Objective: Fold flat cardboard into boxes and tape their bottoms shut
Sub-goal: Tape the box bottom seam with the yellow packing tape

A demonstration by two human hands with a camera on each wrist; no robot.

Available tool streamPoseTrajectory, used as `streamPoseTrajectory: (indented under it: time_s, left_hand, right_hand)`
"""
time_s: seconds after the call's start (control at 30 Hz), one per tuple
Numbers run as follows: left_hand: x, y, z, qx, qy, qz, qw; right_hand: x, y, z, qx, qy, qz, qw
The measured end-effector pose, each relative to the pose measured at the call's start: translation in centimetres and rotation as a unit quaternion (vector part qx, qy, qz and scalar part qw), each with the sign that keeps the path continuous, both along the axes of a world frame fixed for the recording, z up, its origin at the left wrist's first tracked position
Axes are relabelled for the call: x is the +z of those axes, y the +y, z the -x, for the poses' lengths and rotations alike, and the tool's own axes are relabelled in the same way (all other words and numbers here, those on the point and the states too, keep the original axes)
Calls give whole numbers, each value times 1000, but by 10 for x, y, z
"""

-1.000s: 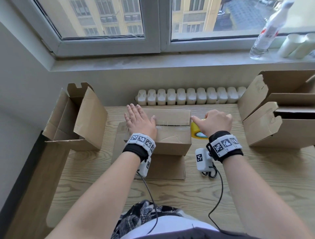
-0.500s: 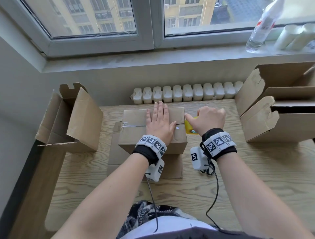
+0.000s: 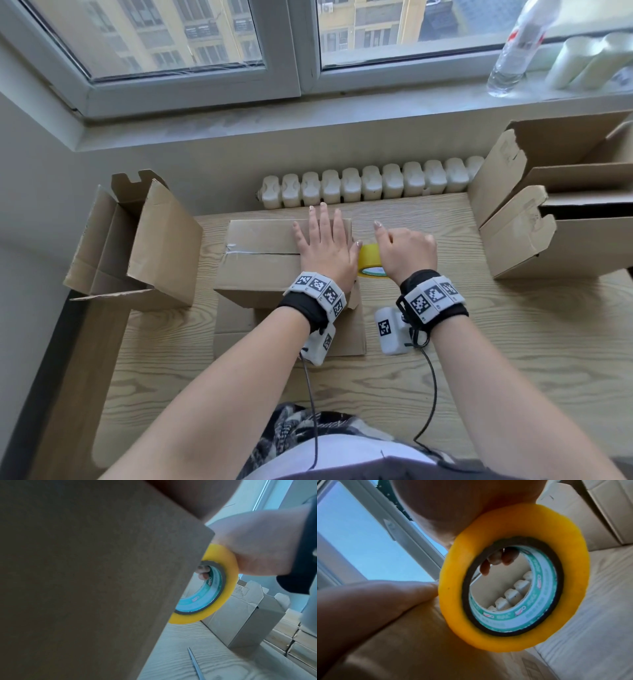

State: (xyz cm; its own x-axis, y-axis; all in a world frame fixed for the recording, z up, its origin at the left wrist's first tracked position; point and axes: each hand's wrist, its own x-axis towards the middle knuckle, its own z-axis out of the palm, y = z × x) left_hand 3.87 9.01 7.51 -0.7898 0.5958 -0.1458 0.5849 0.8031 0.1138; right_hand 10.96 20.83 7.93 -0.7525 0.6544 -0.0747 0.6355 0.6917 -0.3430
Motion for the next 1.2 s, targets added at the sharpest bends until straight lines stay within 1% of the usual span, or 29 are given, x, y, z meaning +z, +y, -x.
streamPoseTrajectory:
  time_s: [0.07,0.13,0.23,0.33,0.4,0.43,0.5,0.57,0.63,0.73,0.83,0.9,0.97,1.03,1.1,1.2]
  left_hand:
    - [-5,-1,-1,-5,17,-1,1000]
    - [-13,-5,-3,-3,17,17,1000]
    - [-31,-16,-13,-12,3,67,998]
    - [-35,-19,-18,-33,24,55,998]
    - [-31,-20,-15,-10,21,43,999]
    - [-30,-21,-12,11,27,51,998]
    - [-27,-24,-3,71,34,81,994]
    - [-23,-24,5,124,8,99,987]
    - [-22,-22,9,136,-17,105,985]
    - [-22,-19,13,134,-34,109,984]
    - [-26,-27,24,170,-66,99,978]
    - [-30,-39,30,195,-89,83,973]
    - [-32,-48,30,195,-94,73,974]
    - [-35,-49,27,190,-92,72,975]
    - [-37,-46,26,192,-87,72,975]
    - [-38,-44,27,196,-77,76,975]
  right_hand:
    - [-6,2,-4,-7,38,40,998]
    - [-12,-1,-5,-11,64,81,995]
    - [-26,-9,-12,-15,50,112,992]
    - [-46,-13,-20,-13,49,133,990]
    - [-57,-13,-24,-20,77,153,985]
    - [-61,-13,-25,-23,91,159,983]
    - [-65,-12,-25,-28,104,164,981]
    - [-68,-11,-24,-24,110,182,977]
    - [-72,-9,-22,-20,108,201,973]
    - [-79,-5,-16,-18,103,214,971]
    - [-81,-4,-7,-14,116,233,965]
    - [-78,-8,1,17,119,215,969]
    - [-76,-13,8,50,90,163,981]
    - [-76,-15,10,52,74,124,988]
    - [-79,-12,10,45,66,109,991]
    - [-79,-13,12,47,10,79,996]
